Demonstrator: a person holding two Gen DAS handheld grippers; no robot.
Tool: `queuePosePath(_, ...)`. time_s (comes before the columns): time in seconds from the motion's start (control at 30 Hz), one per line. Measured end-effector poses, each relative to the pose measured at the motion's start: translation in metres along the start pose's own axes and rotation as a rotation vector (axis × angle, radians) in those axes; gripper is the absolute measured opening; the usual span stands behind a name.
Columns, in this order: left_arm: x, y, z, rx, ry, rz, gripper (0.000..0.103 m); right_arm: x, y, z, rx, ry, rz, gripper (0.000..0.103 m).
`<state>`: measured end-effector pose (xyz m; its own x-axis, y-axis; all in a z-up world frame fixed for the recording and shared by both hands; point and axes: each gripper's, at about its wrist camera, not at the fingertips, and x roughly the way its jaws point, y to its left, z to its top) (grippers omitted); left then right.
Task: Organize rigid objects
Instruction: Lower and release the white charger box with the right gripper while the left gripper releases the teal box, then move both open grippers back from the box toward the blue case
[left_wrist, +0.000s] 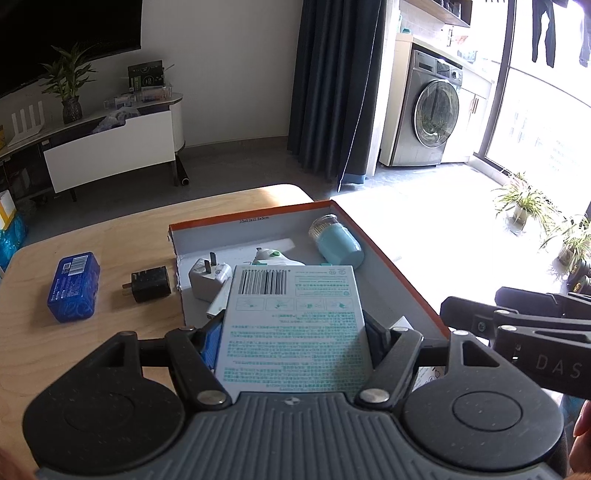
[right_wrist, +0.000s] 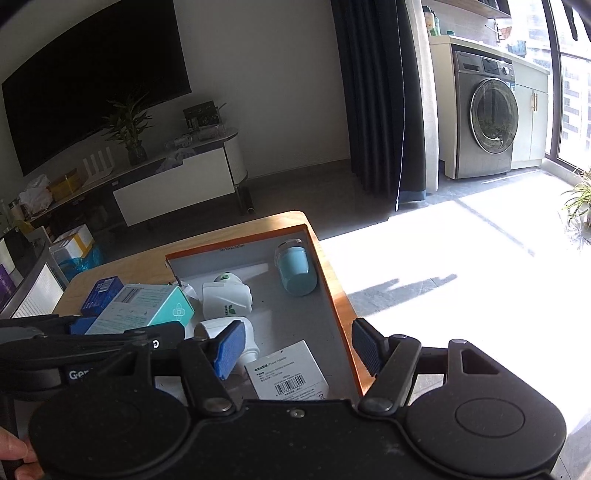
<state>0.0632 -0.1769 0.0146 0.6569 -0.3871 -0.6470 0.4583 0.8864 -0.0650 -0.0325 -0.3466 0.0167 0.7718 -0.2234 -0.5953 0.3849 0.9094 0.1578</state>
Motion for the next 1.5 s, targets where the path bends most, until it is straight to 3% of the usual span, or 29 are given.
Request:
queuePosePath(0.1,0.004,-0.005,0.005,0.009,-0.008,-0.044,0.075,-0.002,-0.002,0.001,0.006,-0.014,-0.017,0.078)
queuePosePath(0.17,0.006,-0.008,0.009,0.027,-0.018,-0.037,0.084,-0.004,-0.005,0.003,0.029,-0.031,-0.037,0.077)
queuePosePath(0.5,-0.001,0.006,0.013,0.008,-0.026,0.004,0.093,-0.003,0.001,0.008,0.015,-0.032,-0.021,0.078)
queuePosePath(0.97,-0.023,0.074,0.007,-0.110,-0.009,0.151,0.094,0.014,0.052,0.008,-0.072,0.015,0.079,0.078)
queuePosePath(1.5,-0.039,0.136,-0.014,-0.233,0.008,0.269,0.095,0.040,0.123,0.004,-0.193,0.077,0.209,0.078)
